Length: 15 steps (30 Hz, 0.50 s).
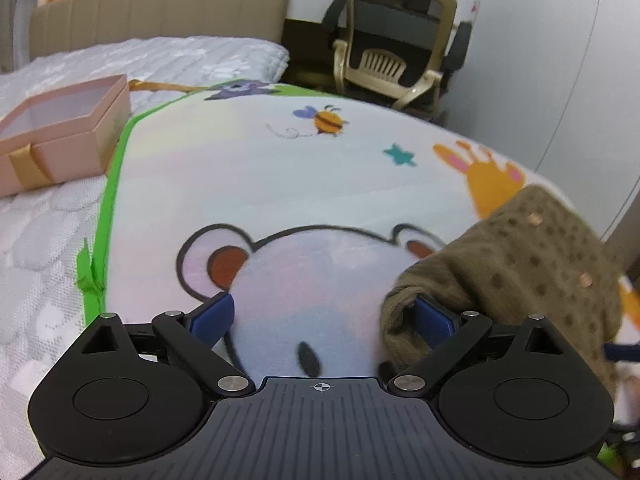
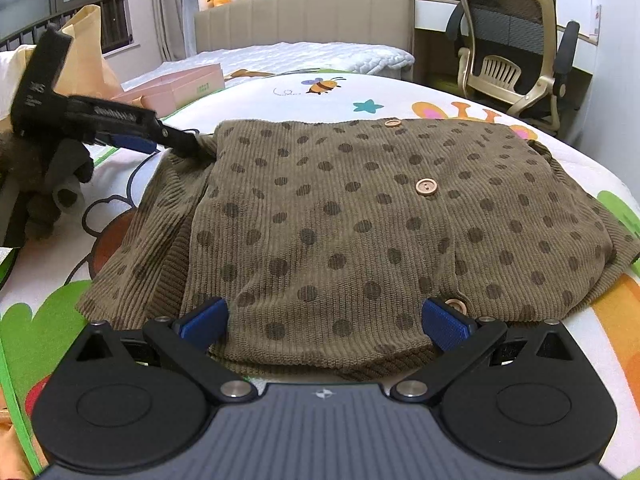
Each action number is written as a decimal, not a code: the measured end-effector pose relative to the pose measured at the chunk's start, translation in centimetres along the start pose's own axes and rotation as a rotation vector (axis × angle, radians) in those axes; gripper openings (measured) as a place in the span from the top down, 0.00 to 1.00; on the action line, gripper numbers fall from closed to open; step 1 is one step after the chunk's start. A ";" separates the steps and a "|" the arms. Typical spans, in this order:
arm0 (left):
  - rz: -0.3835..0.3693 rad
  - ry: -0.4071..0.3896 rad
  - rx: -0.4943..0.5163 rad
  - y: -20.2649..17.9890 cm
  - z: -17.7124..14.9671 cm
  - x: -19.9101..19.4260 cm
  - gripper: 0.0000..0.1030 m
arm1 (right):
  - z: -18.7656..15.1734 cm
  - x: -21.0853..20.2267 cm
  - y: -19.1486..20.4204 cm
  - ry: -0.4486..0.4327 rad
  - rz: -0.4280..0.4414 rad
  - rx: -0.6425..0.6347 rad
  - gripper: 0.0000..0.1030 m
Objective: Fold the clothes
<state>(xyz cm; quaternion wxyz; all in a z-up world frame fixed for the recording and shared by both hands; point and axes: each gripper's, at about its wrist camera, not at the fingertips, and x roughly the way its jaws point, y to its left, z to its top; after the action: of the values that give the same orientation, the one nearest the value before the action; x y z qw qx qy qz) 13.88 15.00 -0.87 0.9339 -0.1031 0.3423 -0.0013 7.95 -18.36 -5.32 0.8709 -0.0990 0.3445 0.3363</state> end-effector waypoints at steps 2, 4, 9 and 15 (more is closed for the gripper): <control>-0.055 -0.022 0.030 -0.7 0.1 -0.8 0.05 | 0.0 0.0 0.0 0.001 0.002 0.000 0.00; -0.075 -0.025 0.134 -2.4 0.0 -1.0 0.05 | 0.1 0.0 -0.1 0.001 0.003 0.001 0.00; -0.011 0.025 0.334 -5.3 -0.7 1.7 0.05 | 0.1 -0.1 -0.1 0.001 0.003 0.000 0.00; 0.007 -0.018 0.218 -3.8 1.2 3.6 0.04 | 0.1 -0.1 0.0 -0.001 0.003 0.002 0.00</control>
<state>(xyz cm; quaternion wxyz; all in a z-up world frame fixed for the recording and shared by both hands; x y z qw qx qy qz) 17.71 11.28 -1.55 0.9427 0.0004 0.3319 -0.0344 7.98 -18.37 -5.23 0.8708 -0.0975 0.3443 0.3371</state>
